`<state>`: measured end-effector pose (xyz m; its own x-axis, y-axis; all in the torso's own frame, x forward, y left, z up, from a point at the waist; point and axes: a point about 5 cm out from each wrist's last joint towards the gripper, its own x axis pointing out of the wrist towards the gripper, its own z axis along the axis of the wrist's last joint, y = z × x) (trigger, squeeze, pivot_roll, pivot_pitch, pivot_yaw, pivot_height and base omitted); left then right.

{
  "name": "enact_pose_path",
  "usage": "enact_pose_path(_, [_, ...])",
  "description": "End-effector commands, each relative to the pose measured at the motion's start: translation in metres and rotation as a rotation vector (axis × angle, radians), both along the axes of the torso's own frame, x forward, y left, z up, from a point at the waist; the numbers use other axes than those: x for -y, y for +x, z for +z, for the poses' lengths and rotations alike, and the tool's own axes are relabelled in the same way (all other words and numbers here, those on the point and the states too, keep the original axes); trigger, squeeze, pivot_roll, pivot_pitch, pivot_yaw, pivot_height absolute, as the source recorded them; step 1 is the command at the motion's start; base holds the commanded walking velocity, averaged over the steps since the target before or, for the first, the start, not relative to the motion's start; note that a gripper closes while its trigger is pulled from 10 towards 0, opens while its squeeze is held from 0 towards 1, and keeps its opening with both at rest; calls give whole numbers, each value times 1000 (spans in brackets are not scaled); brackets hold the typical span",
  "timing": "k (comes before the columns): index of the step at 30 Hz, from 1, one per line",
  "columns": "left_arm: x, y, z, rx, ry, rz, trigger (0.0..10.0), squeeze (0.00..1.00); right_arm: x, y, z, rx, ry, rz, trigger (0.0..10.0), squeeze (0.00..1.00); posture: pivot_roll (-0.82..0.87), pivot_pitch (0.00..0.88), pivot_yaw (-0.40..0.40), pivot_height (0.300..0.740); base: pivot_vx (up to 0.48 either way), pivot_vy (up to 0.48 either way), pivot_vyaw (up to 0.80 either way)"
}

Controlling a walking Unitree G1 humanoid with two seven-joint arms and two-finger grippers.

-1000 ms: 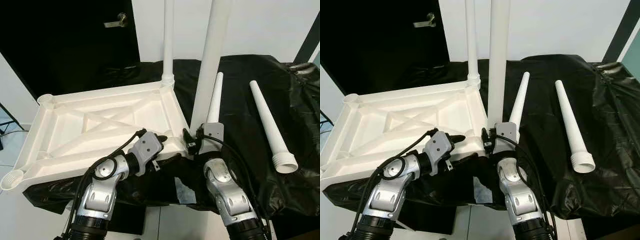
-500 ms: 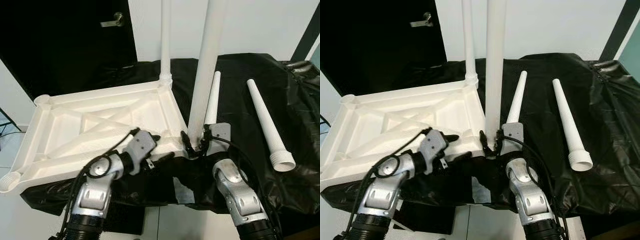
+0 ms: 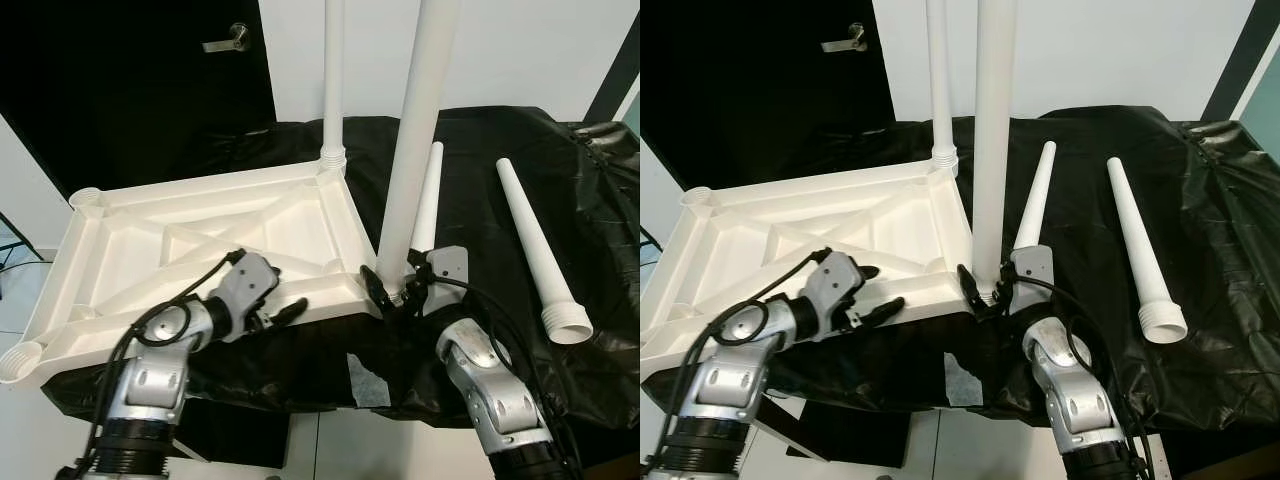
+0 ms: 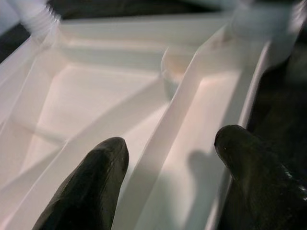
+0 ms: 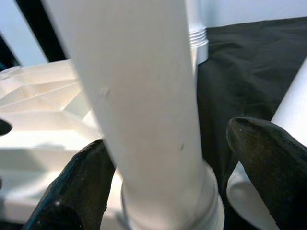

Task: Building children table

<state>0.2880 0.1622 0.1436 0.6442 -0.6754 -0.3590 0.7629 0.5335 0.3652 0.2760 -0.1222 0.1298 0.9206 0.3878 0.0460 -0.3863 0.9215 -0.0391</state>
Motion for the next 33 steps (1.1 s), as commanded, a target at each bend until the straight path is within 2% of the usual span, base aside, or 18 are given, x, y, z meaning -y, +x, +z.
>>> enact_pose_path(1, [-8, 5, -2, 38, 16, 113, 10000, 0, 1, -2, 1, 6, 6, 12, 10000, 0, -33, 0, 35, 740, 0, 0, 0])
enact_pose_path(2, [-8, 5, -2, 38, 16, 113, 10000, 0, 1, -2, 1, 6, 6, 12, 10000, 0, -33, 0, 35, 740, 0, 0, 0])
enact_pose_path(3, [-16, 3, -4, 26, 56, 108, 10000, 0, 4, -4, -1, 4, 1, 20, 10000, 0, -34, 0, 39, 740, 0, 0, 0])
enact_pose_path(8, [-22, -2, -5, 1, 74, 93, 10000, 0, 6, -6, -2, 6, -4, 24, 10000, 0, -34, 0, 39, 740, 0, 0, 0])
enact_pose_path(10, [-26, -10, -2, -21, 45, 63, 10000, 0, 8, -5, -2, 12, -7, 35, 10000, 0, -20, 0, 31, 740, 0, 0, 0])
enact_pose_path(13, [-25, -12, 0, -23, 11, 50, 10000, 0, 9, -3, -1, 15, -7, 51, 10000, 0, -18, 0, 30, 740, 0, 0, 0])
enact_pose_path(15, [-16, -18, 7, -25, -82, 5, 10000, 0, 9, 5, 1, 26, -32, 109, 10000, 0, -9, 0, 22, 740, 0, 0, 0])
enact_pose_path(21, [-13, -21, 9, -28, -115, -15, 10000, 0, 9, 8, 1, 28, -44, 130, 10000, 0, -9, 0, 22, 740, 0, 0, 0])
enact_pose_path(22, [-4, -28, 10, -40, -154, -63, 10000, 0, 9, 14, 4, 33, -67, 175, 10000, 0, 9, 0, -2, 740, 0, 0, 0])
enact_pose_path(23, [-4, -28, 10, -40, -154, -63, 10000, 0, 9, 14, 4, 33, -67, 175, 10000, 0, 9, 0, -2, 740, 0, 0, 0])
enact_pose_path(24, [19, -45, 9, -53, -225, -135, 10000, 0, 4, 28, 6, 22, -123, 300, 10000, 0, 37, 0, -27, 740, 0, 0, 0])
enact_pose_path(25, [19, -45, 9, -53, -225, -135, 10000, 0, 4, 28, 6, 22, -123, 300, 10000, 0, 37, 0, -27, 740, 0, 0, 0])
enact_pose_path(28, [34, -56, 6, -59, -275, -147, 10000, 0, 2, 36, 6, 11, -169, 373, 10000, 0, 61, 0, -47, 740, 0, 0, 0])
enact_pose_path(31, [34, -56, 6, -59, -275, -147, 10000, 0, 2, 36, 6, 11, -169, 373, 10000, 0, 61, 0, -47, 740, 0, 0, 0])
enact_pose_path(33, [39, -61, 2, -65, -287, -148, 10000, 0, 2, 39, 6, 11, -185, 391, 10000, 0, 70, 0, -54, 740, 0, 0, 0])
